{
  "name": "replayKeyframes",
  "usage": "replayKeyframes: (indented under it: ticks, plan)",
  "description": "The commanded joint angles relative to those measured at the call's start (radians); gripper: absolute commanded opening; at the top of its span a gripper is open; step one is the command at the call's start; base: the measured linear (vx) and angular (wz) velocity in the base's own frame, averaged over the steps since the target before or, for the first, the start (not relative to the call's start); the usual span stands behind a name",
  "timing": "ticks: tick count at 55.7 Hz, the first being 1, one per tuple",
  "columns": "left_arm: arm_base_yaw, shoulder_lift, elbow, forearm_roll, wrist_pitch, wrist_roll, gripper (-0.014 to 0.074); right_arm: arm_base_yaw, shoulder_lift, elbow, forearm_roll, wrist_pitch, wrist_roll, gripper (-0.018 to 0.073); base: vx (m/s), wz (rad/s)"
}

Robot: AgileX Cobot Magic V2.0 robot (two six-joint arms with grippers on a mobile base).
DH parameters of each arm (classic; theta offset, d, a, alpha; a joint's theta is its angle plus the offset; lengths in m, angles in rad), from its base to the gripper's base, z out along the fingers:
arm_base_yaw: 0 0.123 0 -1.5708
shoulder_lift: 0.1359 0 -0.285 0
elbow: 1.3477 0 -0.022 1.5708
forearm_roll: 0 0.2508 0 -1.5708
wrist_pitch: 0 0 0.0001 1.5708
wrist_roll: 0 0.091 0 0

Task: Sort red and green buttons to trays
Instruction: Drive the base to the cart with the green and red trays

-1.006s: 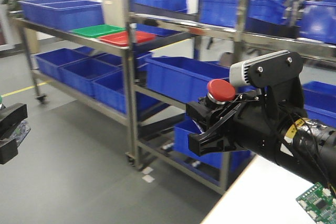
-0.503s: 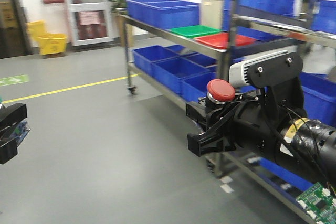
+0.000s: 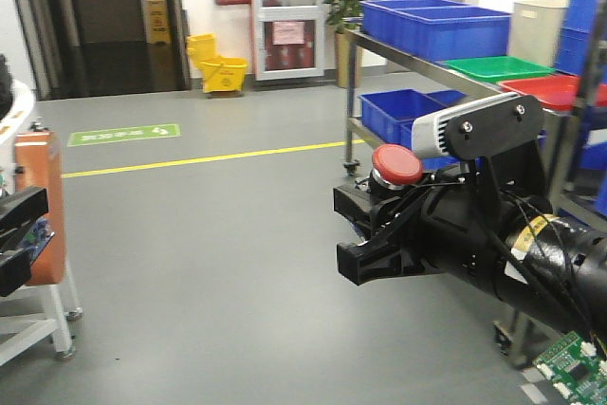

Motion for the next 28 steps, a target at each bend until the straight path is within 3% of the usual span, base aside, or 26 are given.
replayKeyframes:
  ticks: [1,28]
  plan:
    - [-0.006,-0.014,-0.039,-0.007,-0.085,-0.003,-0.0003,-0.001,-0.029,-0.041,0.0,-0.091,-0.004,-0.0009,0.2,0.36]
    - [-0.006,-0.014,-0.039,-0.007,-0.085,-0.003,-0.0003,-0.001,-0.029,-0.041,0.0,-0.091,-0.004,-0.0009,0.25,0.27]
